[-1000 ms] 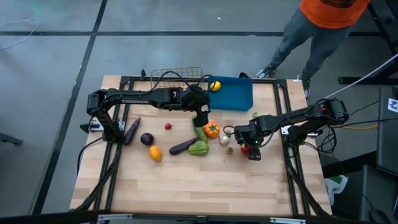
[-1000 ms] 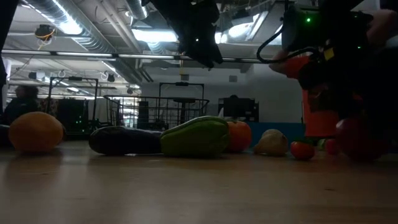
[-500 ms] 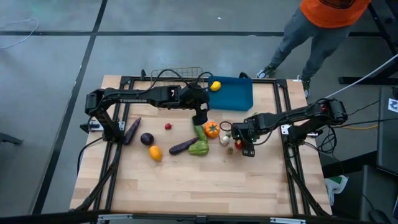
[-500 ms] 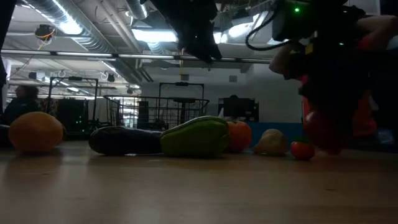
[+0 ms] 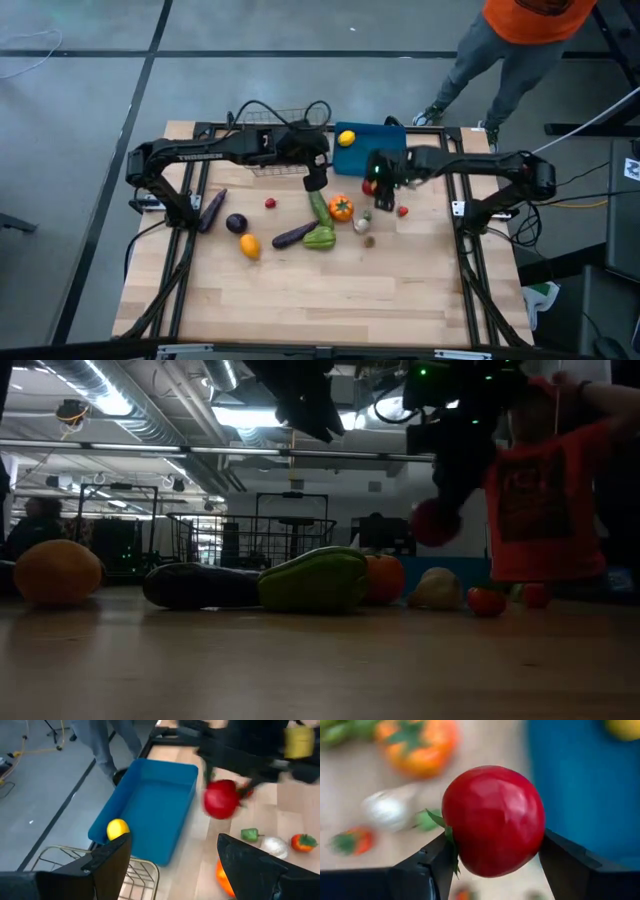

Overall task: Sort produce into baskets
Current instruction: Put the large red tomato into the blue bin

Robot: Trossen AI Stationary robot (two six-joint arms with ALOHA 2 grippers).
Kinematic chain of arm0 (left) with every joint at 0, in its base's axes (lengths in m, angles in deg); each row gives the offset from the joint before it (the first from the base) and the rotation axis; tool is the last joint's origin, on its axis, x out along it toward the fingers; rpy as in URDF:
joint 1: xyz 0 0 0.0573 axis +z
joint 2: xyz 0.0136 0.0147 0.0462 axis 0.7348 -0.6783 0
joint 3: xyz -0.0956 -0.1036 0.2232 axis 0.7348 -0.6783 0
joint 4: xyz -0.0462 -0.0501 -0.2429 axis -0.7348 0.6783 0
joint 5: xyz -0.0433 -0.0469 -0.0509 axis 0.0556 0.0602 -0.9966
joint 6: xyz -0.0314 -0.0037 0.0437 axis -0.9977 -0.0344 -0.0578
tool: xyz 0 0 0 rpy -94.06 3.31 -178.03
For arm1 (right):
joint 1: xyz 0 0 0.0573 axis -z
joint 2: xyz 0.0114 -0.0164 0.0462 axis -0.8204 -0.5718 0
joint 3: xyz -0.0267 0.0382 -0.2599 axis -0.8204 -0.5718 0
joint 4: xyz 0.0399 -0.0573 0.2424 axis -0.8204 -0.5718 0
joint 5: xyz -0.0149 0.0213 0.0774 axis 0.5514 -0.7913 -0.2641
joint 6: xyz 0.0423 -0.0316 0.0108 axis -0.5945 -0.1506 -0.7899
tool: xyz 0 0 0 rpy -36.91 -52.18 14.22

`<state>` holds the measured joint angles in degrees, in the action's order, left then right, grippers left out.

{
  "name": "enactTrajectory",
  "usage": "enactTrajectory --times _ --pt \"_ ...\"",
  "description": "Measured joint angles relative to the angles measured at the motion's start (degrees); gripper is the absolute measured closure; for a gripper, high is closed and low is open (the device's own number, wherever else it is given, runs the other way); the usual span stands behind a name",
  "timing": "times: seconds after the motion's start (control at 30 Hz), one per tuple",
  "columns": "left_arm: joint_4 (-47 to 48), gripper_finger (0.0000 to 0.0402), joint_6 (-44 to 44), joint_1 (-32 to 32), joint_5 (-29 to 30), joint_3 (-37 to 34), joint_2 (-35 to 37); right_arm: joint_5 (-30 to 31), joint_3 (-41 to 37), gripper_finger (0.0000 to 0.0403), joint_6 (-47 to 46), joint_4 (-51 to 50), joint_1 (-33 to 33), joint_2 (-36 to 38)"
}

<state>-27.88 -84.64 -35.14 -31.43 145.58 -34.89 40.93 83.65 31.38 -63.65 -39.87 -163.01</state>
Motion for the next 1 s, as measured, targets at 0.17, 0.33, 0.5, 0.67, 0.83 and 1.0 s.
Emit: enactTrajectory --times 0.17,0.33,0.5,0.67,0.83,1.0 --pt "0.75 0.0109 -0.02 -0.1 -0.01 0.0 0.75 2.93 0.54 0.0161 4.91 3.17 8.24 0.01" --pt "2.31 0.0109 -0.52 -0.2 -0.02 0.0 0.75 2.41 0.54 0.0156 7.2 5.84 15.64 -1.89" --pt "3.12 0.0109 -1.8 -0.3 -0.03 0.0 0.75 0.79 0.56 0.0155 7.22 8.05 21.0 -6.81" --pt "3.13 0.0109 -1.77 -0.95 -0.03 0.0 0.75 0.85 0.54 0.0154 7.5 11.95 24.93 -12.46" --pt "3.13 0.0109 -1.8 -1.81 -0.05 0.0 0.75 1.0 0.54 0.0153 7.59 13.43 27.36 -15.57" --pt "3.14 0.0109 -1.84 -2.69 -0.05 0.0 0.75 1.16 0.52 0.0152 7.55 13.13 27.62 -16.3"
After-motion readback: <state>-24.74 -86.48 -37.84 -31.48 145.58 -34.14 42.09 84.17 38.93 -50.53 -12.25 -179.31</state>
